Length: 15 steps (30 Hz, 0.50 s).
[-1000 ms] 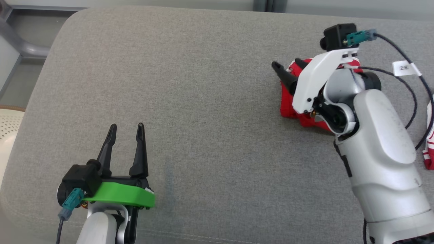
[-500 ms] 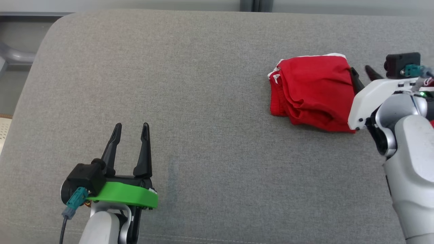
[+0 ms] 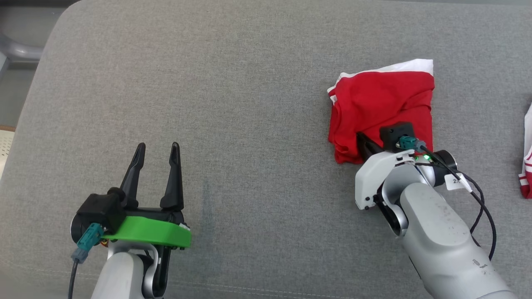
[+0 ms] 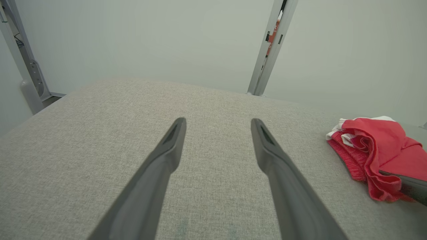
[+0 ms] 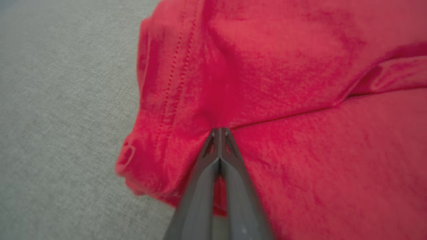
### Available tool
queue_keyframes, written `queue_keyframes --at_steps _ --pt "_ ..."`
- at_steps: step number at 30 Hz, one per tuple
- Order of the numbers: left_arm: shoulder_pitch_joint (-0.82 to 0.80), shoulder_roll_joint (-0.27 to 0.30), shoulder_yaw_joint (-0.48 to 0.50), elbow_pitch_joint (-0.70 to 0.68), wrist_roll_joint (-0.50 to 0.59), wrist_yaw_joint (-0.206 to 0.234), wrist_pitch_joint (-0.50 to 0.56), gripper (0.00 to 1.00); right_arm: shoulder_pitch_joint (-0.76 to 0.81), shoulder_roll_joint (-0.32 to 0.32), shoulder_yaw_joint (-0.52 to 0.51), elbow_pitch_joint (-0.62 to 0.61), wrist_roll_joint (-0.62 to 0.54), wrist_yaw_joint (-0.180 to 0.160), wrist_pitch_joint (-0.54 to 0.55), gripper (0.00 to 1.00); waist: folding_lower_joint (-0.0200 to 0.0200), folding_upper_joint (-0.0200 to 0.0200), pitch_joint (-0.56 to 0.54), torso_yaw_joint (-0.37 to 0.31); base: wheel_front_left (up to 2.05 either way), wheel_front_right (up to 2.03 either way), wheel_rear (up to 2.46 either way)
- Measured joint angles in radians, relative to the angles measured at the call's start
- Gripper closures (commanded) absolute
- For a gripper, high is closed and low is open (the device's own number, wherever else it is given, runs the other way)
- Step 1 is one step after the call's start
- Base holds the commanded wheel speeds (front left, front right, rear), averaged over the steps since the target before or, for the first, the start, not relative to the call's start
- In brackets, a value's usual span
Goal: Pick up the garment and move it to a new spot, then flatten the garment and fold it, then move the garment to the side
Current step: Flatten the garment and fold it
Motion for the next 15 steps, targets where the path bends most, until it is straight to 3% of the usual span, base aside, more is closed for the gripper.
queue_keyframes --at_steps 8,15 --pt "0.002 0.0 0.006 -0.002 0.001 0.0 0.0 0.0 -0.001 0.02 0.029 0.01 0.026 0.0 -0.035 1.0 0.0 0.0 -0.019 -0.013 0.0 0.0 0.0" --pt "0.016 0.0 0.014 -0.002 0.006 0.001 0.0 0.0 0.063 0.025 0.012 -0.143 0.095 0.001 -0.002 1.0 0.0 0.0 -0.047 -0.037 0.0 0.0 0.0"
